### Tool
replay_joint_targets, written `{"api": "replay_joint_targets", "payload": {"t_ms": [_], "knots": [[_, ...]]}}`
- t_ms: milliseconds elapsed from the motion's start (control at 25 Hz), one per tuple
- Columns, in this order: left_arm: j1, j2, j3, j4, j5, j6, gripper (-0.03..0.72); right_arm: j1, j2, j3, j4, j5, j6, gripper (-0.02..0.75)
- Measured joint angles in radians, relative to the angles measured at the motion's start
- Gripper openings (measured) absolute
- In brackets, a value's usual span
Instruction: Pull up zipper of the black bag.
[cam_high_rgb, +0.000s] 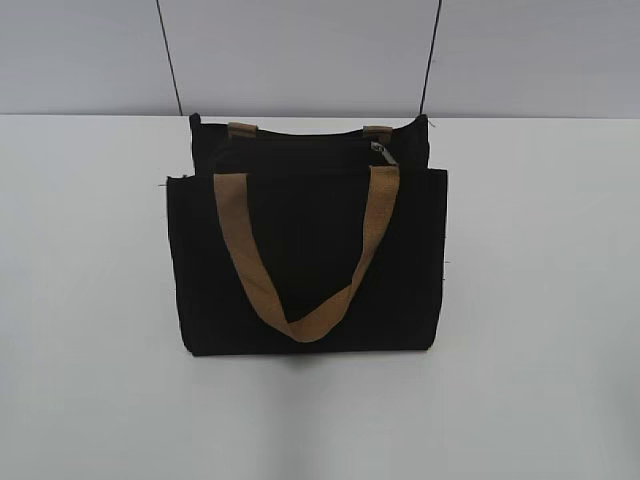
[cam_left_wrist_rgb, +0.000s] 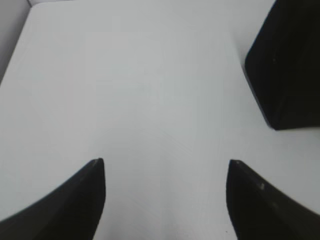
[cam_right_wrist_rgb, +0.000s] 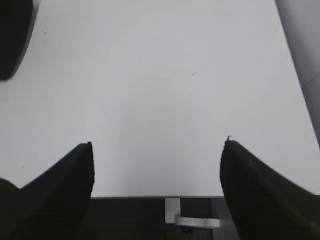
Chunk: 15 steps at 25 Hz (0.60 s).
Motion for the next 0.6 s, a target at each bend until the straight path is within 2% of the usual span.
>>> {"api": "replay_joint_targets", "payload": {"t_ms": [240, 600], "knots": [[0.091, -0.065, 0.000, 0.000, 0.000, 0.000, 0.563, -0.017, -0.097, 0.000, 0.000, 0.000, 0.000, 0.596], [0.101, -0.066, 0.001, 0.000, 0.000, 0.000, 0.563, -0.016, -0.101, 0.002, 0.001, 0.000, 0.000, 0.596]]}}
